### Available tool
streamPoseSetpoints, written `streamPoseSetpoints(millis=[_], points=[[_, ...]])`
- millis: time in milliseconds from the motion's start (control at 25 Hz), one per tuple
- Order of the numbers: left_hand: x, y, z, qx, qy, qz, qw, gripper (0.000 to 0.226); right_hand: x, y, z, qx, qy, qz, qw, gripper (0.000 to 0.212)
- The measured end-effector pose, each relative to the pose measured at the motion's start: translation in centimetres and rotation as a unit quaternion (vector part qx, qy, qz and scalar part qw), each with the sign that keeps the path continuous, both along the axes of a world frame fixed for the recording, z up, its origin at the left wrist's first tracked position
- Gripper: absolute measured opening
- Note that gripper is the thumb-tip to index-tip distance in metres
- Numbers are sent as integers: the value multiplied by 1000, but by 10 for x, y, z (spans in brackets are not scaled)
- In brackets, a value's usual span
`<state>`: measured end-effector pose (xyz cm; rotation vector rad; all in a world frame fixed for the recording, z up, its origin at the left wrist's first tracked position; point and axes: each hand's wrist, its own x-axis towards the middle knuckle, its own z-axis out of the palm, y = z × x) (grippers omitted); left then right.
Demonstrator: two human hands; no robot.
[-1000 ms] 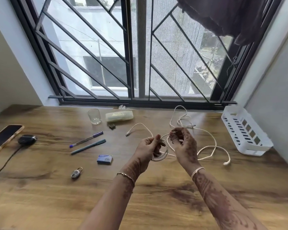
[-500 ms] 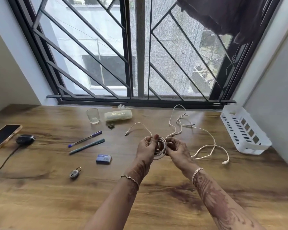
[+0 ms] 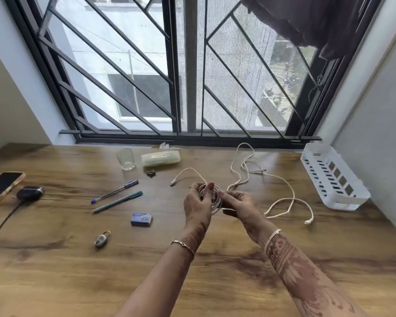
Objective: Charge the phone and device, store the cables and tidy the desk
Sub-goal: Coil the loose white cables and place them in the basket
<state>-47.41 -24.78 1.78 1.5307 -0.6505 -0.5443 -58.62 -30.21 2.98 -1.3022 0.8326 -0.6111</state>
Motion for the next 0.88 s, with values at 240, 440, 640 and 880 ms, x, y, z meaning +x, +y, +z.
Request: streamPoseSetpoints(millis=[240, 440, 640, 880], points=[[3, 0, 0, -12, 19, -34, 999, 25, 6, 0, 0, -10, -12, -19, 1000, 16], [21, 2, -1, -26, 44, -93, 994, 19, 10, 3, -3, 66, -55, -48, 995, 28], [30, 0, 0, -52, 41, -158, 985, 11, 10, 15, -5, 43, -99, -69, 992, 31], [14, -16, -12, -5, -99, -148, 984, 10, -12, 10, -9, 61, -137, -101, 984, 38]])
